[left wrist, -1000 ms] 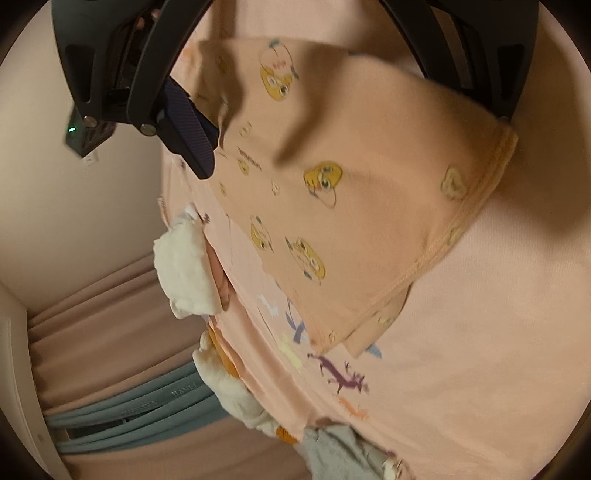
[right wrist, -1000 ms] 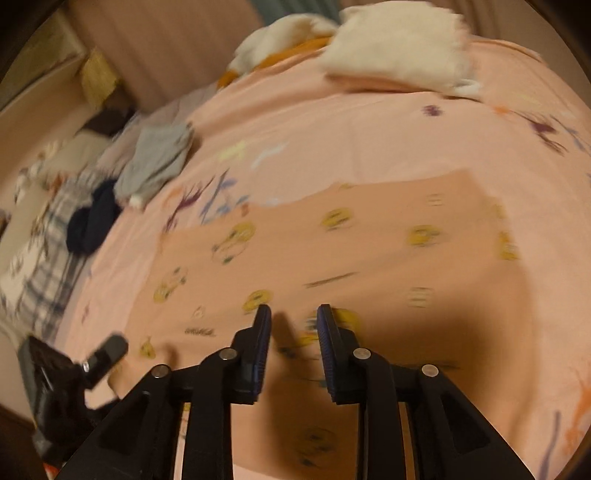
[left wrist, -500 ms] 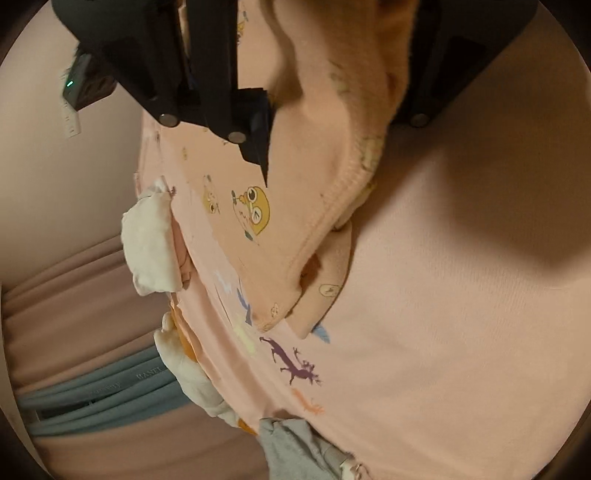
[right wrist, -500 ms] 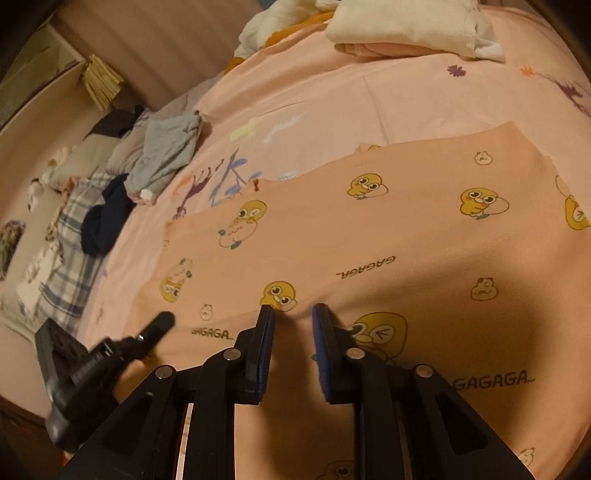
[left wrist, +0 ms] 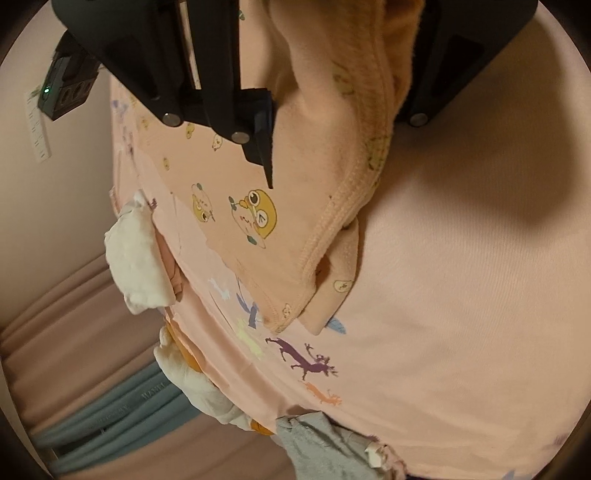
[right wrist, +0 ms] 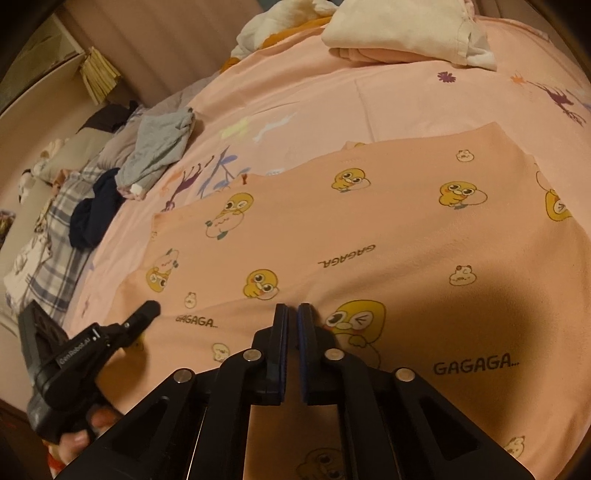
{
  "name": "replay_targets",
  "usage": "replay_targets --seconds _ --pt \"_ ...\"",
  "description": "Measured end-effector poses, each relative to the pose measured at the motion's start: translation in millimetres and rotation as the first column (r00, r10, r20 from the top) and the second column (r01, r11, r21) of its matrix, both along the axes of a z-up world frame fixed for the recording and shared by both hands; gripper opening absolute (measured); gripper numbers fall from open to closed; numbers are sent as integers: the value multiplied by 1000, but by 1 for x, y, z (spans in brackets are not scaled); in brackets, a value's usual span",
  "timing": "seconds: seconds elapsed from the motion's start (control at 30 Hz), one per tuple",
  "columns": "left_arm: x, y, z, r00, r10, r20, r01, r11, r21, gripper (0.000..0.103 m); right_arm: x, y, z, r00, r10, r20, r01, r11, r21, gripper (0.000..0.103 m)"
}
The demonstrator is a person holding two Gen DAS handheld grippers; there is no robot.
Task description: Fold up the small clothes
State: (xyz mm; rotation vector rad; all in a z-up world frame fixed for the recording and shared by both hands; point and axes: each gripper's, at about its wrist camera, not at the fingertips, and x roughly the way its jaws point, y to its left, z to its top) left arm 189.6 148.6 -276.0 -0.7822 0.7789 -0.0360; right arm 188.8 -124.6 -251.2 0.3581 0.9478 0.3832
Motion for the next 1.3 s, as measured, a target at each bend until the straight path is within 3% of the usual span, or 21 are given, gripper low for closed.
replay_targets --seconds 0.13,0.27,0.4,0.57,0.67,0.77,0.87,0.93,1.03,1.07,1.2,1.3 --pt "0 -8 7 1000 3 -9 -2 998 66 16 2 -9 -4 1000 9 -8 -8 997 73 0" --pt "3 -24 22 1000 -15 -2 15 981 195 14 9 -29 -18 997 22 -68 -4 967 253 0" --pt "2 -47 48 996 -63 66 44 965 260 14 12 -32 -22 994 46 -95 -15 952 307 0" --pt "9 -84 68 984 -153 93 126 961 245 14 9 -29 -20 994 50 -94 -19 953 304 0" --pt "9 -111 65 976 -203 78 179 953 244 14 11 -40 -28 991 73 -111 -22 914 405 0" --pt "8 -134 59 959 -277 60 254 935 247 14 11 -65 -28 979 89 -183 14 869 495 0" --pt "11 -156 48 940 -341 25 328 921 209 14 0 -115 -7 992 -38 -121 90 886 454 0" --pt "12 -170 41 927 -374 7 366 910 193 15 -11 -145 1 989 -109 -96 141 875 462 3" --pt "6 -185 38 921 -389 -6 380 896 228 26 -24 -174 -1 984 -152 -88 175 799 576 34" --pt "1 -185 42 914 -406 13 394 894 212 38 -25 -176 -1 985 -147 -90 172 785 596 41" --pt "-13 -182 65 856 -516 40 510 854 108 68 -22 -155 4 993 -68 -92 110 803 586 47" --pt "-29 -165 80 860 -505 75 494 859 134 75 -13 -142 -1 994 28 -103 45 762 646 62"
